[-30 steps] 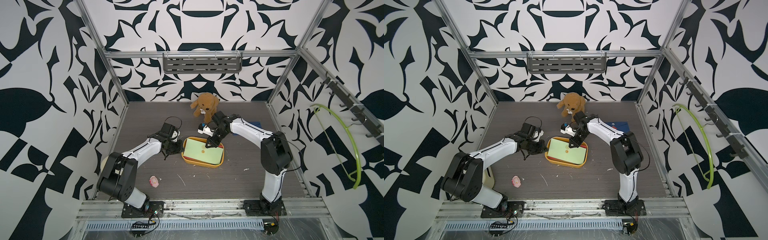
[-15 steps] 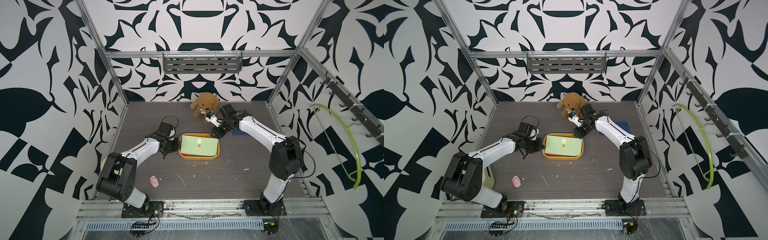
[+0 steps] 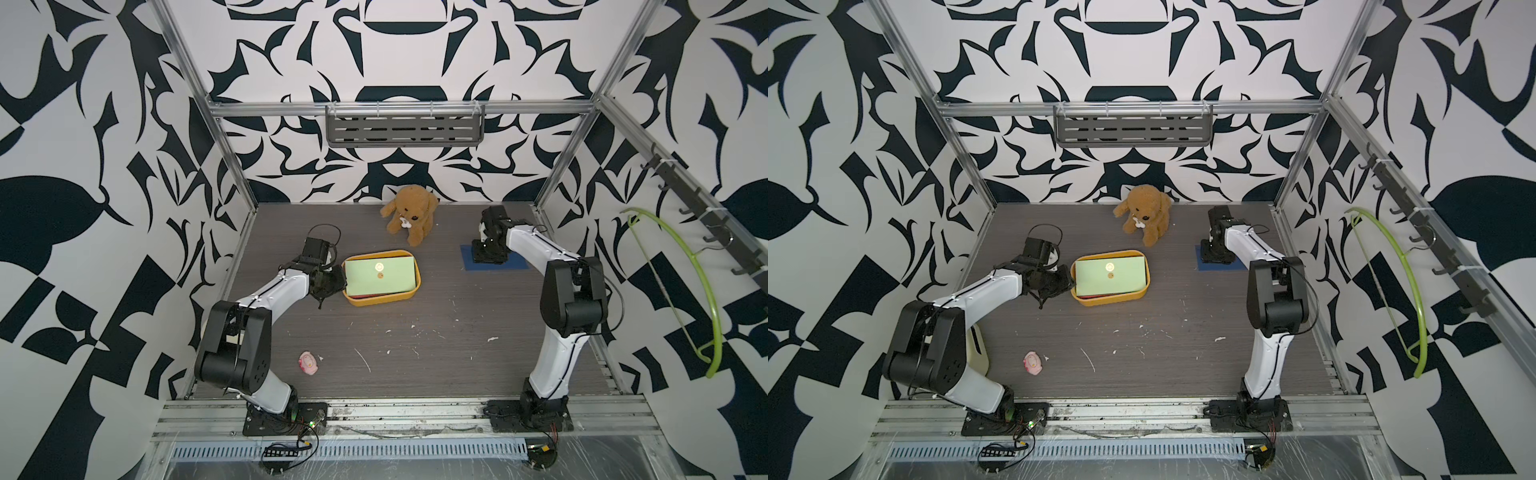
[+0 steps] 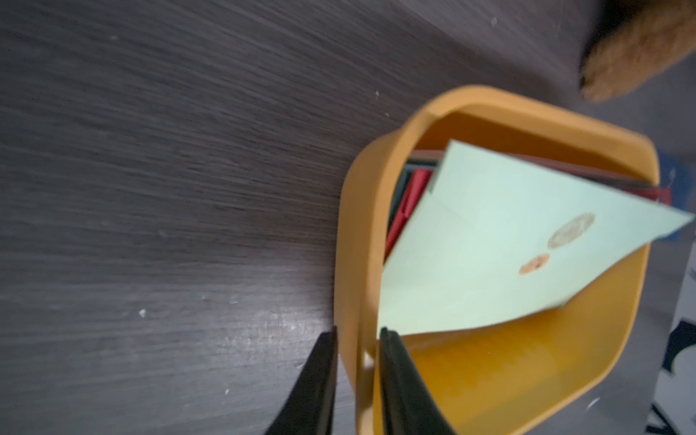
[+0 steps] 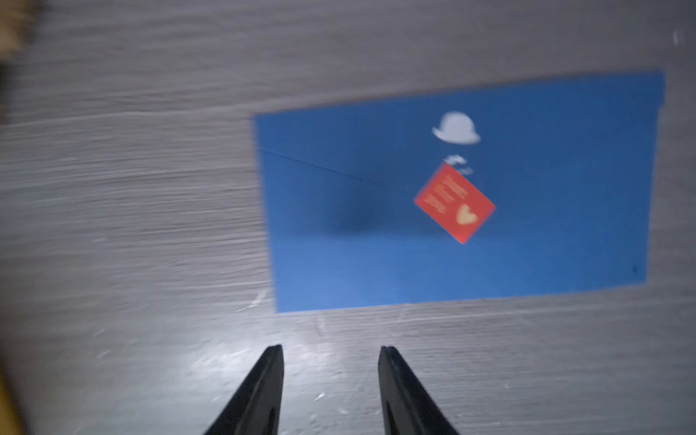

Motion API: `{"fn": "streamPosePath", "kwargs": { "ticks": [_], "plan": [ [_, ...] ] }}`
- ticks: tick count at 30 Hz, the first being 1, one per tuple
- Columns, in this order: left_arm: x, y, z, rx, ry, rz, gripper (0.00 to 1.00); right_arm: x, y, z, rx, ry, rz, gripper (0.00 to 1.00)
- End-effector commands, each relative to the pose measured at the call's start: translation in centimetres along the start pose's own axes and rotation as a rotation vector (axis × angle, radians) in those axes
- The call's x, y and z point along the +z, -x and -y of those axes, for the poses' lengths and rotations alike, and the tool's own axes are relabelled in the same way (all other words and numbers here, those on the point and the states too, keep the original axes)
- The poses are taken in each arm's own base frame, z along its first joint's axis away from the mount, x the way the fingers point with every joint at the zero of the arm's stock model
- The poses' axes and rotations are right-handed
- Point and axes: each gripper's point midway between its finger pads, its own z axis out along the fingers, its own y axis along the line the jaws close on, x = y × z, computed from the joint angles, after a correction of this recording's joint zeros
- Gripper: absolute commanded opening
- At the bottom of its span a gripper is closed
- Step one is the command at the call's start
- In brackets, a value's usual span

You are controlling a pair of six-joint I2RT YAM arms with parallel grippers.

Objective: Put the sealed envelopes into the storage box
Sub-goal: Place the storage box at the center of the board, then pick up the envelope from the center of the board.

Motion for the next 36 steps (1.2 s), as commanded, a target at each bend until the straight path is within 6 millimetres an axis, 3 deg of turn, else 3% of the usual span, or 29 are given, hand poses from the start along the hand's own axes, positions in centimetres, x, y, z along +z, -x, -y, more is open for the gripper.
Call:
{"fn": "streamPosePath", "kwargs": {
  "ticks": [1,7,8,9,16,23,27,31,36],
  "plan": [
    [-2.0,0.8,-0.2,0.025,0.046,0.018,0.40,-0.9,1.8,0.2,0.053,-0.057,0.080,0.52],
    [-6.5,1.3,-0.8,0.045,0.134,0.082,0.46,-0.1,3.0,0.4,0.050,-0.058,0.101,0.64],
    [-7.1,1.2,-0.9,0.048,0.144,0.086,0.47,0.2,3.0,0.3,0.049,-0.045,0.093,0.81],
    [-7.6,1.0,-0.8,0.053,0.146,0.084,0.47,0.4,3.0,0.1,0.050,-0.034,0.089,0.91],
    [-10.4,-0.1,0.6,0.109,0.137,0.105,0.47,2.4,2.9,0.1,0.047,-0.015,0.062,0.90],
    [-10.6,-0.8,2.2,0.151,0.125,0.099,0.47,4.1,2.0,0.9,0.034,-0.031,0.018,0.84],
    [-10.5,-0.9,2.9,0.166,0.123,0.097,0.47,4.7,-0.2,0.9,0.008,-0.018,-0.059,0.81],
    [-10.7,-0.9,4.1,0.182,0.121,0.091,0.47,4.7,-4.0,0.5,-0.011,0.023,-0.179,0.79],
    [-10.1,-2.4,8.3,0.206,0.078,0.081,0.48,3.1,-9.8,-1.7,-0.023,0.100,-0.298,0.77]
  ]
}}
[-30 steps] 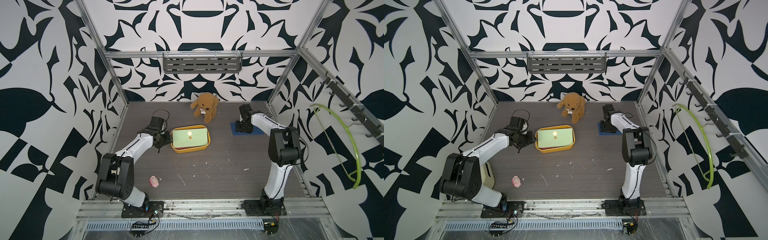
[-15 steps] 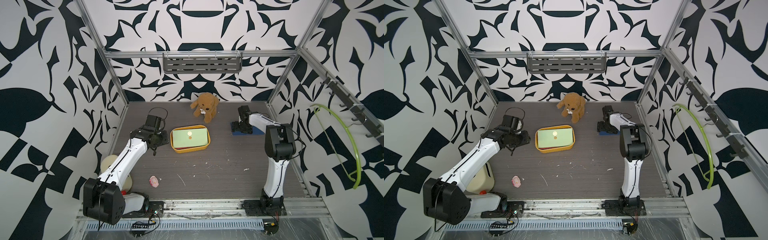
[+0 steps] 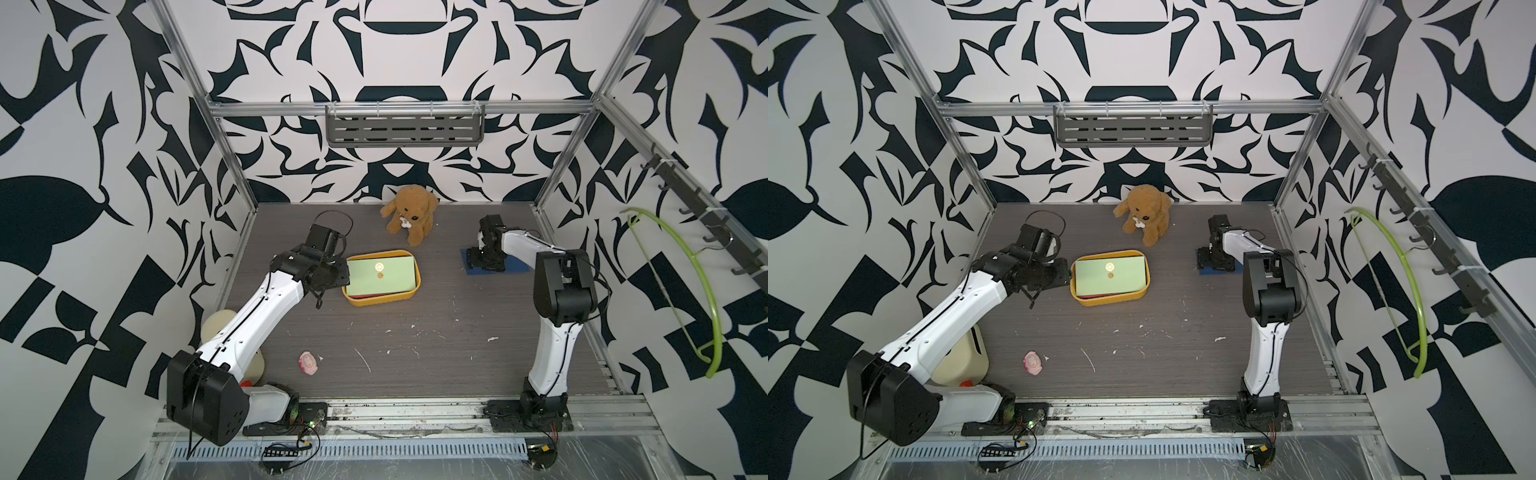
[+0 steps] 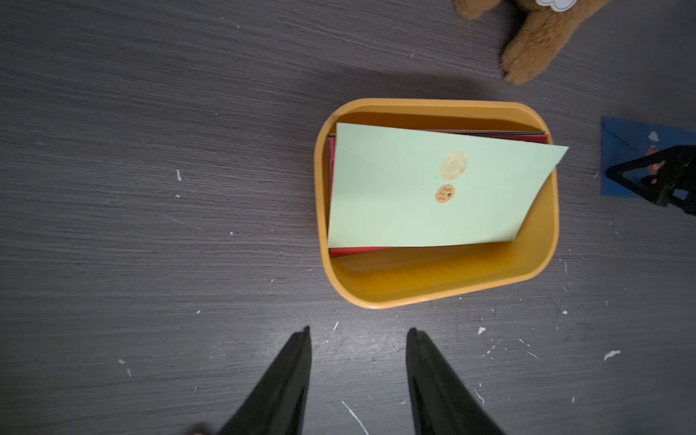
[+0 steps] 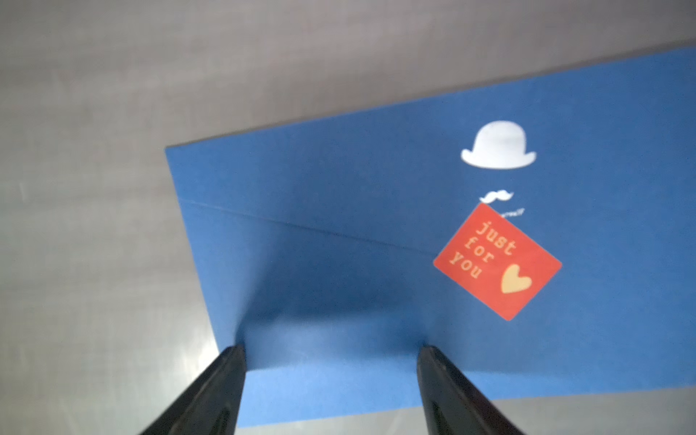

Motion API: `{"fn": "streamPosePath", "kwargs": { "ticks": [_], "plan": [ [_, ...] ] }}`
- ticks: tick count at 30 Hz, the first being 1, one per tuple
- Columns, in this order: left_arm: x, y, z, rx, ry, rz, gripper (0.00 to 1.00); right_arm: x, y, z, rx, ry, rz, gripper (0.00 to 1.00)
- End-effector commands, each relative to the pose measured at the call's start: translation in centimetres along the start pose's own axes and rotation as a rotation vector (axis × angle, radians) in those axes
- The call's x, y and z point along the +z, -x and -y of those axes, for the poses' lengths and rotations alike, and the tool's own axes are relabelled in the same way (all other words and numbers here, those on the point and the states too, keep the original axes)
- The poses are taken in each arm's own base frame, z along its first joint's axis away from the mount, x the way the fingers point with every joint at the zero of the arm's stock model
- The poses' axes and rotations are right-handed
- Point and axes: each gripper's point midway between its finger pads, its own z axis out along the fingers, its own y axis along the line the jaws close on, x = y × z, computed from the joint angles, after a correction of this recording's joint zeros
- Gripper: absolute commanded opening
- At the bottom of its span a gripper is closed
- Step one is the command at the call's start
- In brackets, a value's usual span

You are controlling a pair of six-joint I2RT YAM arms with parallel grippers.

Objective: Put the sealed envelopes into the storage box
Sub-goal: Pick up the envelope from the center of the board.

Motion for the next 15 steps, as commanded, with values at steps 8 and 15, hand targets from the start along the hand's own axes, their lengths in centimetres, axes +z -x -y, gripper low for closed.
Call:
{"fn": "streamPosePath", "kwargs": {
  "ticks": [8,15],
  "plan": [
    [3.3,-6.5,10.8,-0.021,-0.163,-0.102,0.50,-2.8,-15.8,-4.5,-0.010,0.138,-0.328,0.77],
    [5.9,-11.1,14.8,-0.076,-0.248,-0.160,0.51,-5.8,-20.6,-7.5,0.008,0.243,-0.319,0.77]
  ]
}}
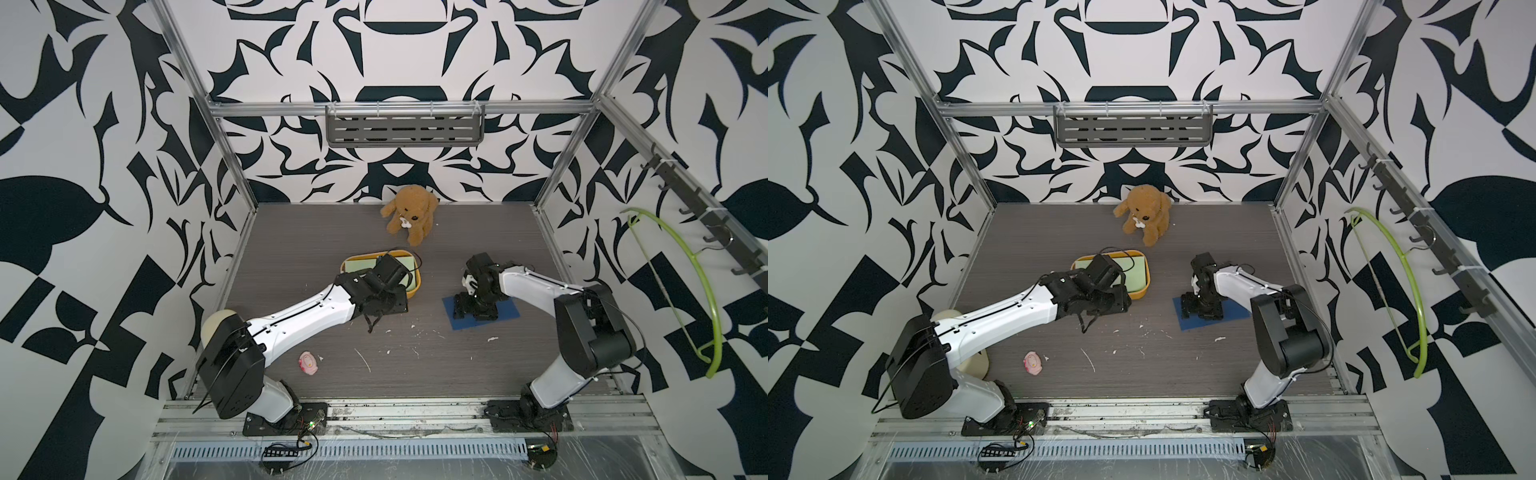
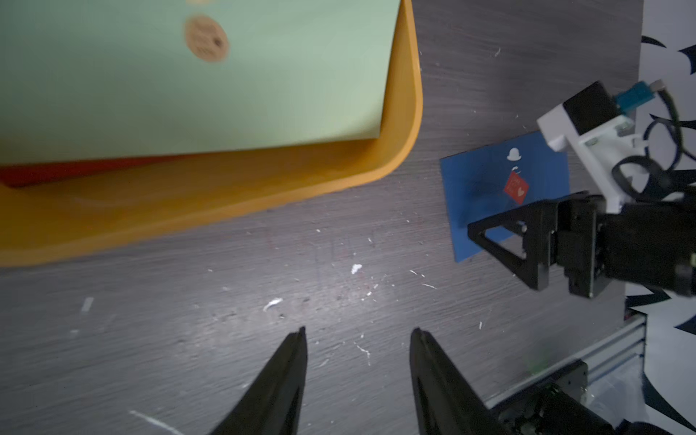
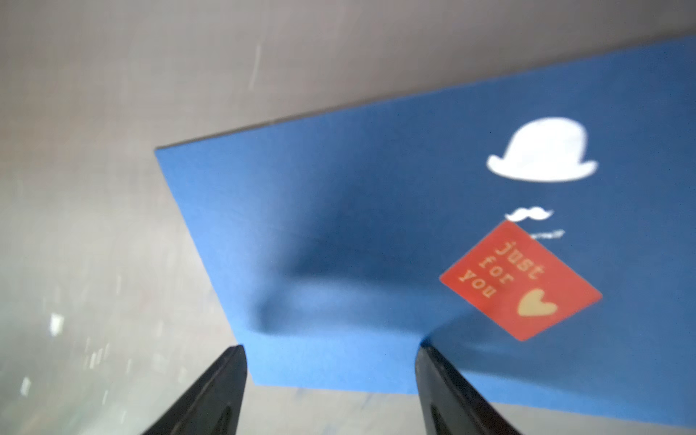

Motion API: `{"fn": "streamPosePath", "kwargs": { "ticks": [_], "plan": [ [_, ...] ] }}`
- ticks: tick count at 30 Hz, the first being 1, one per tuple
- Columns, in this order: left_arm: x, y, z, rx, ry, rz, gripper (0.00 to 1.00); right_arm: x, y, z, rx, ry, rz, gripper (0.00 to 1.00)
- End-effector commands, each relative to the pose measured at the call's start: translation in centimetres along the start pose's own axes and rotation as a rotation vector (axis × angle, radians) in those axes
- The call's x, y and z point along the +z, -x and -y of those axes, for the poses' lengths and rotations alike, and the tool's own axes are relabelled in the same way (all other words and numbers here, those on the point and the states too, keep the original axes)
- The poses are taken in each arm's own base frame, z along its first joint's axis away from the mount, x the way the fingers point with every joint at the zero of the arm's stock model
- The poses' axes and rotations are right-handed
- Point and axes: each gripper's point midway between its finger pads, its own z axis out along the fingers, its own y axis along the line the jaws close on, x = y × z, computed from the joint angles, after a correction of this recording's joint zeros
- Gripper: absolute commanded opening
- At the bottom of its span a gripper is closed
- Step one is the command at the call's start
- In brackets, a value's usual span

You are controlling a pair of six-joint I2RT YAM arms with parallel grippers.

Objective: Put the sealed envelopes into the storage box
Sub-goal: Pick up the envelope from the center of the board.

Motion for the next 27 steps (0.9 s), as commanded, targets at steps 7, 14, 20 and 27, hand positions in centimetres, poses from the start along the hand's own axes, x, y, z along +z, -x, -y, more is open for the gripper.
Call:
{"fn": "streamPosePath", "kwargs": {
  "ticks": [7,14,20,27],
  "plan": [
    [4.6,-2.7,3.5,-0.065,-0.090,-0.063,0.51,-4.9,-1.2,-1.3,0.020,0.017,0.051,0.79],
    [7.1,-3.1,5.0,-0.051,-0.102,-0.082,0.51,-6.4,1.1,5.2,0.144,-0.047,0.074,0.64],
    [9.0,-2.5,6.0,-0.022,-0.102,-0.078,0.51,-5.0,1.3,7.3,0.194,-0.049,0.067,0.34],
    [11.3,-2.1,6.8,-0.001,-0.099,-0.087,0.51,-4.0,1.5,8.4,0.250,-0.059,0.057,0.24]
  ]
}}
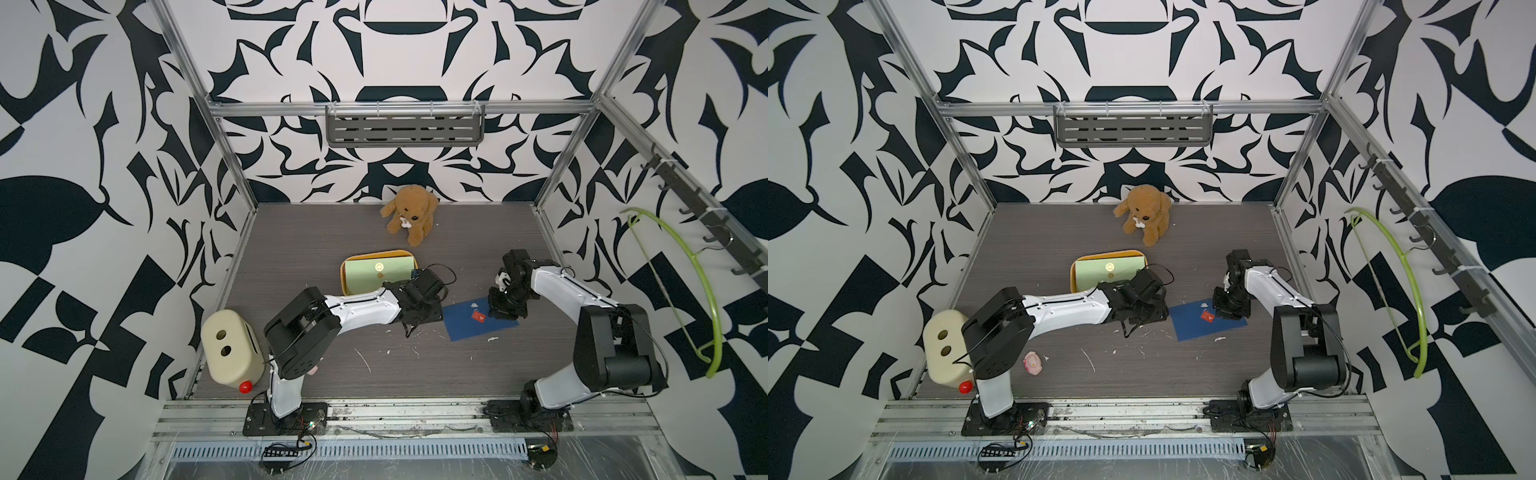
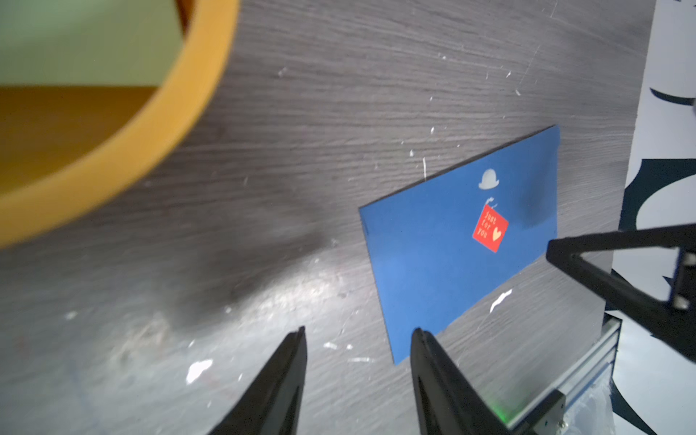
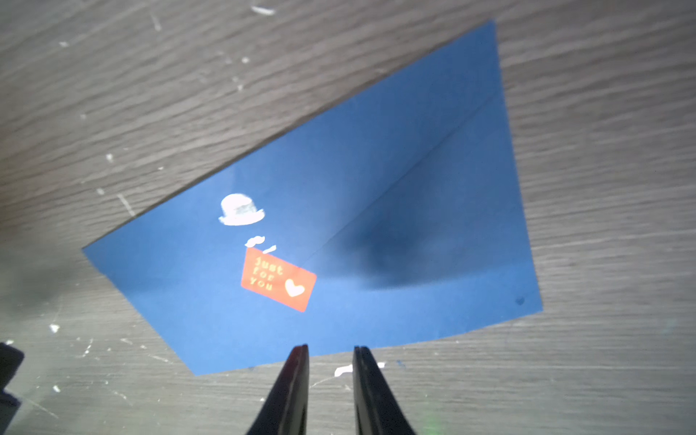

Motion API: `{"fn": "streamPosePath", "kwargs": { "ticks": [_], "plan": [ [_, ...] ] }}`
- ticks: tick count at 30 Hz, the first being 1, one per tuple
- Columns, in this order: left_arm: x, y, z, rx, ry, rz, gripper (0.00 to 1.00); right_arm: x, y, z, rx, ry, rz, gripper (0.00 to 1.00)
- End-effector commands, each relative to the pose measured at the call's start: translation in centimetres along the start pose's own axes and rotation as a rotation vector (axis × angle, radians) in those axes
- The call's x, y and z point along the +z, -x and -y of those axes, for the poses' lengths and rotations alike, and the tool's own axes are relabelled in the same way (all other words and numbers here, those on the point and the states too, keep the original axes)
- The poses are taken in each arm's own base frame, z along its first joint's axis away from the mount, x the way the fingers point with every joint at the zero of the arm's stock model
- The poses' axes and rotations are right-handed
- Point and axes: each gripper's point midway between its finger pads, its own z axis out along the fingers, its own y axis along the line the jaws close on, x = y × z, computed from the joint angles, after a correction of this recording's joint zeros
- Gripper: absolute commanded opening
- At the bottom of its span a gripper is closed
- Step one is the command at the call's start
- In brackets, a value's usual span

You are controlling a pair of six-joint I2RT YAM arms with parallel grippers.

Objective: Put the sealed envelopes into the storage box
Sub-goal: Pick up the envelope from the center of the board.

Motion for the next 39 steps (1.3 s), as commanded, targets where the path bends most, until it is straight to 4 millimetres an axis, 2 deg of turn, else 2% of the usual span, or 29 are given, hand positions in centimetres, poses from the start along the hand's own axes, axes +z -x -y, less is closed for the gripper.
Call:
{"fn": "streamPosePath", "kwargs": {
  "ticks": [1,4,7,10,19,31,35,39],
  "plan": [
    [1.3,0.2,0.5,0.027,-0.006,-0.013,0.51,0.5,-0.1,0.5,0.021,-0.008,-0.010,0.22],
    [2.2,0.4,0.2,0.024,-0.003,-0.024,0.51,1.4,-0.5,0.7,0.043,0.004,-0.048,0.18],
    [2.9,0.6,0.1,0.026,-0.012,-0.031,0.51,1.9,-0.9,0.9,0.055,0.002,-0.077,0.07],
    [3.5,0.6,-0.3,0.029,-0.005,-0.042,0.51,2.3,-1.5,1.2,0.065,-0.010,-0.105,0.02],
    [4.9,0.5,-0.8,0.016,-0.041,-0.084,0.51,4.3,-3.1,1.8,0.110,-0.017,-0.191,0.00],
    [6.6,-0.4,-0.8,0.043,-0.098,-0.141,0.51,4.2,-3.3,1.7,0.105,-0.012,-0.200,0.00],
    [6.5,-0.3,-0.8,0.035,-0.122,-0.137,0.51,4.2,-3.3,1.7,0.106,-0.007,-0.200,0.00],
    [5.6,0.3,0.5,0.020,-0.195,-0.124,0.51,4.2,-3.3,1.6,0.103,-0.003,-0.200,0.00]
  ]
}}
